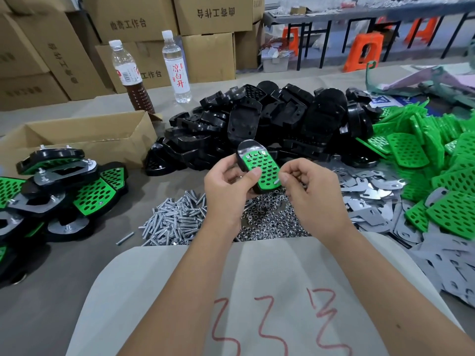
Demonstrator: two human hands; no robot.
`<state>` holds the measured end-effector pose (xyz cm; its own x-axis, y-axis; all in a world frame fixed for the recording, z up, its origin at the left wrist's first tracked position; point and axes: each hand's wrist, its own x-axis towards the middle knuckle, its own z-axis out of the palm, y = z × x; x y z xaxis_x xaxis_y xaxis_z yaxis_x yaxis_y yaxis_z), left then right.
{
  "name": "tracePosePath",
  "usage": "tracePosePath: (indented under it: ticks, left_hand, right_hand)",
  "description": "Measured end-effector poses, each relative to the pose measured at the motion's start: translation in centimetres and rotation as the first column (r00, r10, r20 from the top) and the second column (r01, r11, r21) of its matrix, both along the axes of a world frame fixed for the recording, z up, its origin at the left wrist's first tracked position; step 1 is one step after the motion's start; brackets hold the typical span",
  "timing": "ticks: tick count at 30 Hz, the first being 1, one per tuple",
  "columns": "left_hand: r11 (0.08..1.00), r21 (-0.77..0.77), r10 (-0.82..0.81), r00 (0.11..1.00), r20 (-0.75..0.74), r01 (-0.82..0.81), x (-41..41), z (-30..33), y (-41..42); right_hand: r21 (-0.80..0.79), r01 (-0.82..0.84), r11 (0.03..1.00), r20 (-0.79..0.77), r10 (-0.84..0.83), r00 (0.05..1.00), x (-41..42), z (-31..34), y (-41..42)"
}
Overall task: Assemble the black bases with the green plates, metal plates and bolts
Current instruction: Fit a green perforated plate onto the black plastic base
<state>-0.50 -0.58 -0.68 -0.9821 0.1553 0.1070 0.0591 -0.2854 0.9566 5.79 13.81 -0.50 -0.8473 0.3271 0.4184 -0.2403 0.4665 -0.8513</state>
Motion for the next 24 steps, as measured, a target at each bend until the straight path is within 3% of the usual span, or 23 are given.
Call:
tracePosePath:
  ticks: [8,18,24]
  left_hand:
    - [1.0,-0.005,0.011,1.0,0.028,-0.011,0.0,-0.1,0.0]
    - [0.999,0.04,0.021,0.997,0.072,-0.024,0.2,0.2,-0.4]
    - [0.999,0.051,0.009,0.997,0.08,-0.013,0.3,0.4,-0.5]
  right_hand:
    - [0.336,0.108,0.936,-0.108,-0.076,0.991,-0.1,0.1,-0.5]
    - [0.295,0.074,0.953,-0.112,-0.043,0.993,0.3,0.4,-0.9]
    - [0.349,0.098,0.932,-0.123,-0.059,0.991,0.4,0.5,-1.5]
